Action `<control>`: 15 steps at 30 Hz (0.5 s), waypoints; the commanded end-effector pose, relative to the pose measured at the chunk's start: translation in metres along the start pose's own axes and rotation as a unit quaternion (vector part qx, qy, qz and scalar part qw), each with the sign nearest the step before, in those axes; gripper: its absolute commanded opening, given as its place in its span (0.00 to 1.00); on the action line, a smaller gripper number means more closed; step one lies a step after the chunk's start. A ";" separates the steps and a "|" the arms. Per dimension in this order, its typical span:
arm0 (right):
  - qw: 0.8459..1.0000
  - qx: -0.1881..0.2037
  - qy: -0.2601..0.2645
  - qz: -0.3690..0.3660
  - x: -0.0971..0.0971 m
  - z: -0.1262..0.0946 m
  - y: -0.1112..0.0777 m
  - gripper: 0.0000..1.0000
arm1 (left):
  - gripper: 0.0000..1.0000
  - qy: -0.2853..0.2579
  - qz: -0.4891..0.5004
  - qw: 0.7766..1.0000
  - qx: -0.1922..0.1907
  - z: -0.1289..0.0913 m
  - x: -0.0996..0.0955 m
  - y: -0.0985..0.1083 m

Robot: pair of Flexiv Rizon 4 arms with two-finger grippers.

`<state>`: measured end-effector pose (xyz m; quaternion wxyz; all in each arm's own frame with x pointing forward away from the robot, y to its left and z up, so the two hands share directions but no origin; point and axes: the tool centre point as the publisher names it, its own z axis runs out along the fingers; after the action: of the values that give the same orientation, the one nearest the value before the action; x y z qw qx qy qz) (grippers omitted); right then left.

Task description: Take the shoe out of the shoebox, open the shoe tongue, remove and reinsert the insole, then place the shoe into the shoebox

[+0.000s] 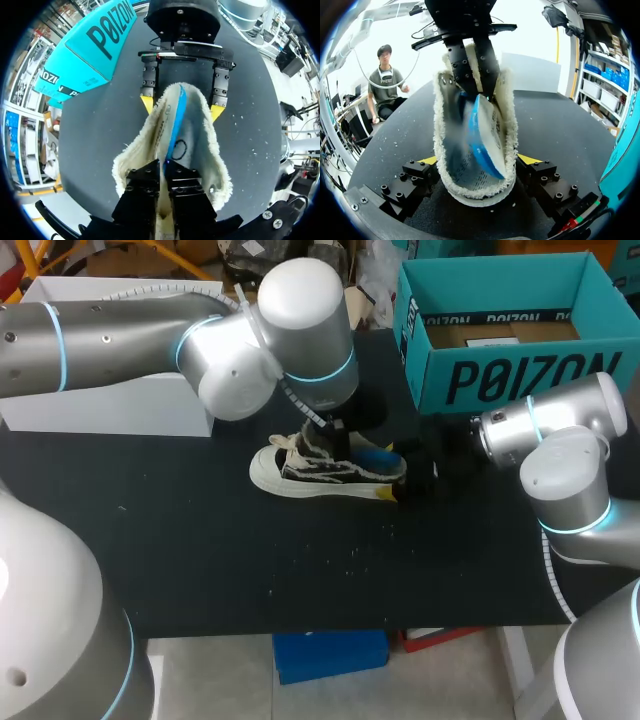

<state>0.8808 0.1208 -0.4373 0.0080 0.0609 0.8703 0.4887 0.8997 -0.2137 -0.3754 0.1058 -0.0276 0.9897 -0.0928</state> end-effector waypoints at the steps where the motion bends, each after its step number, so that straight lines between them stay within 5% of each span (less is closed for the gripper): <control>1: 1.000 0.001 0.000 0.000 0.003 0.001 0.000 0.00 | 0.00 0.009 0.009 1.000 0.024 -0.007 0.003 0.002; 4: 1.000 0.001 0.000 0.000 0.003 0.001 0.000 0.00 | 0.00 0.019 0.018 0.999 0.048 -0.010 0.008 -0.001; 8: 1.000 0.001 0.000 0.000 0.003 0.001 0.000 0.00 | 0.00 0.019 0.023 0.999 0.020 -0.003 0.013 -0.004; 15: 1.000 0.001 0.000 0.000 0.003 0.001 0.000 0.00 | 0.00 0.034 0.026 0.998 0.041 0.002 0.016 -0.003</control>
<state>0.8795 0.1210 -0.4372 0.0079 0.0607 0.8703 0.4887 0.8820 -0.2179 -0.3756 0.0781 0.0025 0.9894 -0.1224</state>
